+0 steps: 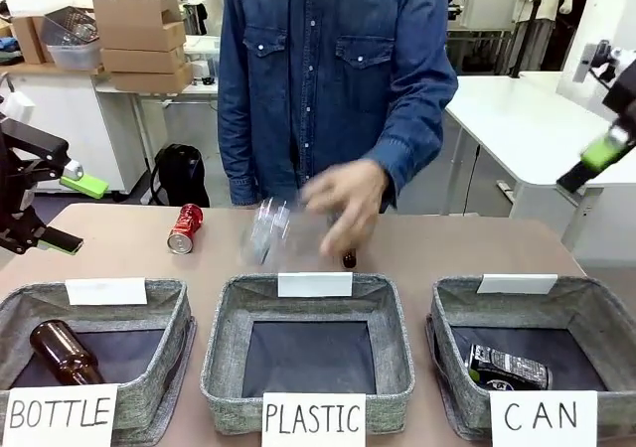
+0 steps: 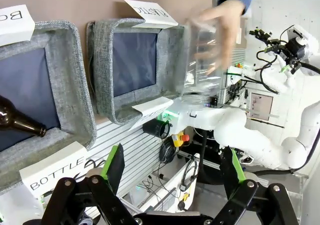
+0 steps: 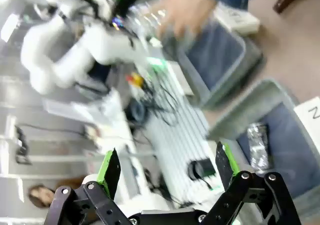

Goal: Sort the can waste into the basket.
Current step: Pick up the can waste from the table and place it in the right Fabric basket.

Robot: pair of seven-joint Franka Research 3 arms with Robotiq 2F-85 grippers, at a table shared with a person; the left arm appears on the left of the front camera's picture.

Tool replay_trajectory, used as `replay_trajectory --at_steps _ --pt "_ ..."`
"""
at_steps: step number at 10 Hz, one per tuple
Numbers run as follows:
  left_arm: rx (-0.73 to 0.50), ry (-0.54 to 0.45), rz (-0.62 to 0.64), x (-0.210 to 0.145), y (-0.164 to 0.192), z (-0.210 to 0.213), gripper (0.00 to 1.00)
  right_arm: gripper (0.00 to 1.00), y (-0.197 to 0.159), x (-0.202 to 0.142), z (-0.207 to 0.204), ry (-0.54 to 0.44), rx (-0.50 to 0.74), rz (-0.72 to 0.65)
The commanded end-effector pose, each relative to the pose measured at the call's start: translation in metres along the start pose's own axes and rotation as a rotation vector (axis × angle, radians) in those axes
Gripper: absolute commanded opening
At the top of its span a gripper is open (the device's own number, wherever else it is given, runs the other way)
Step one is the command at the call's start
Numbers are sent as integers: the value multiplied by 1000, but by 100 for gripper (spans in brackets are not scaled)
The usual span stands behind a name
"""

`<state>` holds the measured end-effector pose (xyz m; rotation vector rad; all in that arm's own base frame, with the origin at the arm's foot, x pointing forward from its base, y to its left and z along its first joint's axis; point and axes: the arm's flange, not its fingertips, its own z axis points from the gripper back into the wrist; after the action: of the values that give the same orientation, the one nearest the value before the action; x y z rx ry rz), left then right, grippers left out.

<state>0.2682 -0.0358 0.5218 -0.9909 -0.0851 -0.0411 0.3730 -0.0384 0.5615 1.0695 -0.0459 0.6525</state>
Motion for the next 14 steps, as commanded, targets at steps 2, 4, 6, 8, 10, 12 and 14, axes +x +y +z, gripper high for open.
replay_trajectory --at_steps 2,4,6,8,10,12,14 --pt "-19 -1 0 -1 1 -2 100 100 0 0 0 0 0 0" --pt "-19 -1 0 -1 1 -2 100 100 0 0 0 0 0 0" --pt "-19 -1 0 -1 1 -2 100 100 0 0 0 0 0 0" --pt "-19 -1 0 -1 1 -2 100 100 0 0 0 0 0 0" --pt "-19 -1 0 -1 1 -2 100 100 0 0 0 0 0 0" --pt "-19 -1 0 -1 1 -2 100 100 0 0 0 0 0 0" --pt "-19 -1 0 -1 1 -2 100 100 0 0 0 0 0 0"
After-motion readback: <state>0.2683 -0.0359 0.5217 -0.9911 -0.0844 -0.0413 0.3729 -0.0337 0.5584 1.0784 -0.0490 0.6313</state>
